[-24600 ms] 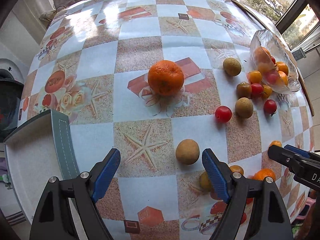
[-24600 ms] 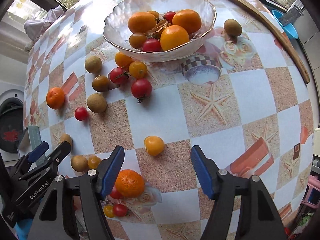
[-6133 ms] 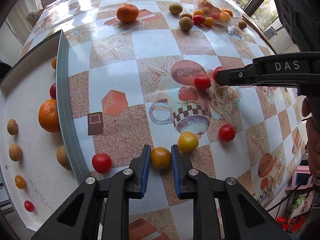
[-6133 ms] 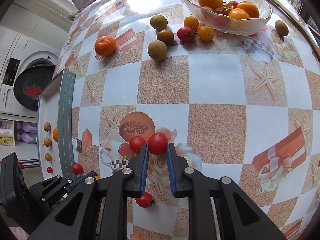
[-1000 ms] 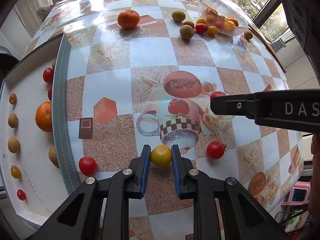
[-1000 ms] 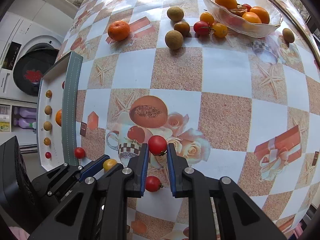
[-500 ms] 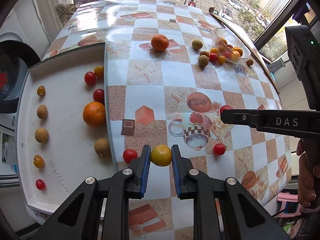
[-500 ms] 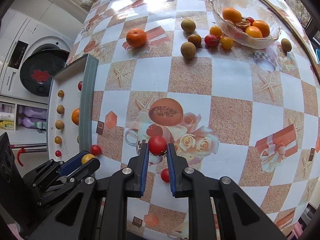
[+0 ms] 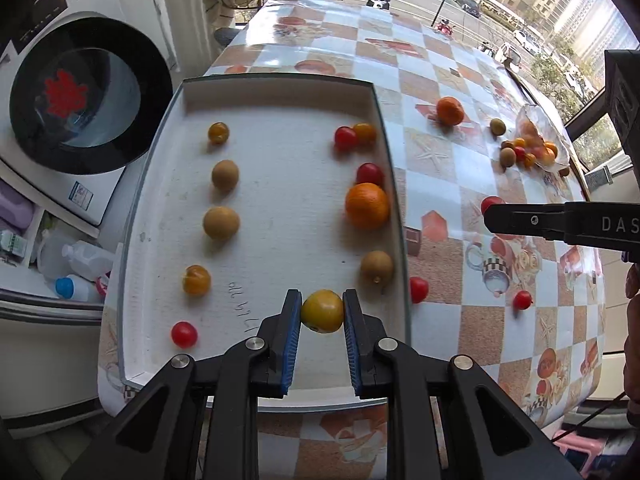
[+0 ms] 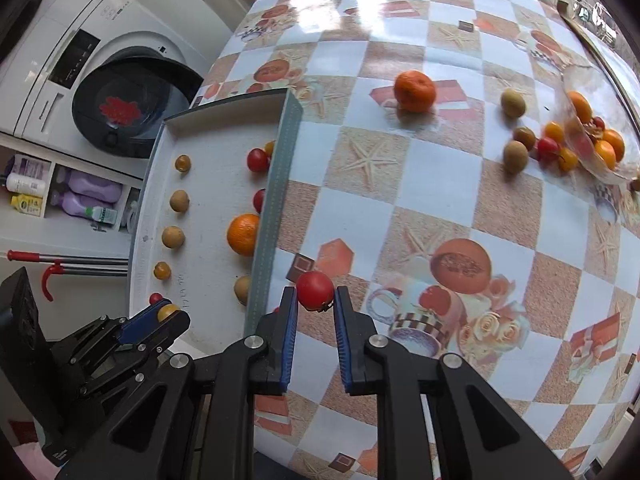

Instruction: Organize fruits

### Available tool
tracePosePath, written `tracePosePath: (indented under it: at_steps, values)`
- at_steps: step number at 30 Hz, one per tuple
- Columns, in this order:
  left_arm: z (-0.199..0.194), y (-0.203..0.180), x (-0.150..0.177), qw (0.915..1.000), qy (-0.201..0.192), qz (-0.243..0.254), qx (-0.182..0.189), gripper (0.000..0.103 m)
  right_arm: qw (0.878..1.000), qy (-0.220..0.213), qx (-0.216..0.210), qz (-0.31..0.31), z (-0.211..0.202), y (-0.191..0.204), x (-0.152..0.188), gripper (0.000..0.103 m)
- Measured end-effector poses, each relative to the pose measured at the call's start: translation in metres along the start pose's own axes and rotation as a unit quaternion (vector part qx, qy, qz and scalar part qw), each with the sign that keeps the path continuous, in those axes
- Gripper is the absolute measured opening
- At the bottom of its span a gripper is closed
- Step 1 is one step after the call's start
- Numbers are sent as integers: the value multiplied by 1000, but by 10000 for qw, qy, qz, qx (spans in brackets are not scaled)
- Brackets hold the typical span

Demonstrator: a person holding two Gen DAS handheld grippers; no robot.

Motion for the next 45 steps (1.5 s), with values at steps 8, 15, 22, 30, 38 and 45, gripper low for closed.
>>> tracePosePath:
  at_steps: [8,15,22,30,38,45]
  values:
    - [24,33,4,9992,193,-293,-164,22,9987,229,-114,-430,31,57,-29,20]
    - [35,40,7,9988,295,-313,-231,22,9963,458,-25,-729,64,89,-49,20]
    - [43,47,8,9982,440,-341,-201,23,9937,604,243,-908,90,106,-64,21]
    - [44,44,7,9980,512,-229,-308,23,9897,745,515,-1112,109,120,-73,23]
    - [34,52,11,9986,323,-334,-265,98,9903,489,457,-1215,93,135,-71,72]
    - [33,53,12,9968,506,-358,-510,99,9927,250,584,-1029,69,134,-66,83]
Point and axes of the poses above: each gripper's, at about its wrist camera, not at the fingertips, and z roughly the way its jaws point, y to its left, x to its underside, the point moved 1 cm from there along z, roughly the way its jaws point, and after that the axes turned 12 degrees about y, right-handed, at the moved point
